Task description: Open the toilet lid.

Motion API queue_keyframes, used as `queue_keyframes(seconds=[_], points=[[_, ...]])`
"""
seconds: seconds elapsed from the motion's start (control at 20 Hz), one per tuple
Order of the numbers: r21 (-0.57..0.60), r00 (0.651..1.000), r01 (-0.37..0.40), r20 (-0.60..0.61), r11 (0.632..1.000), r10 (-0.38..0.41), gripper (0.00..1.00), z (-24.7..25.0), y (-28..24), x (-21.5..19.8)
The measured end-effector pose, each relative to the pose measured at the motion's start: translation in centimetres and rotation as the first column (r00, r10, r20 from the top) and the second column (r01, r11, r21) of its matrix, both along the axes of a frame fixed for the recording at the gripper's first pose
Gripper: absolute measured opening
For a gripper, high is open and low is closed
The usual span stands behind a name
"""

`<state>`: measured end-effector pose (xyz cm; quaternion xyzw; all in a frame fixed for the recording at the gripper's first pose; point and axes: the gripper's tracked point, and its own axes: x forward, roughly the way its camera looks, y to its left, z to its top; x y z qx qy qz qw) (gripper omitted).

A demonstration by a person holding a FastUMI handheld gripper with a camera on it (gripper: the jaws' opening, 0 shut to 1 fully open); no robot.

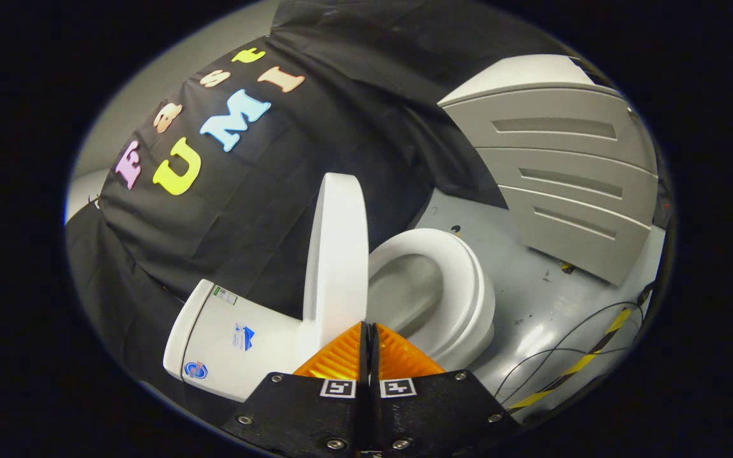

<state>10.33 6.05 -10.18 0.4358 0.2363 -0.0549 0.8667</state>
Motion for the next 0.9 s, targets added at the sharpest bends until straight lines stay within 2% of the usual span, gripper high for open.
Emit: queue_keyframes(seconds=[0.25,0.45,0.75,0.9], points=[[-0.085,0.999,-0.028,0.02,0.996,0.03,0.0,2.1,1.1,-0.1],[-0.084,0.999,-0.029,0.029,0.996,0.032,0.0,2.9,1.8,-0.1],[-0.192,0.998,-0.053,0.035,0.98,0.061,0.0,4.6,3.1,-0.2],[-0.194,0.998,-0.037,0.037,0.98,0.045,0.0,5.3,3.4,-0.1]])
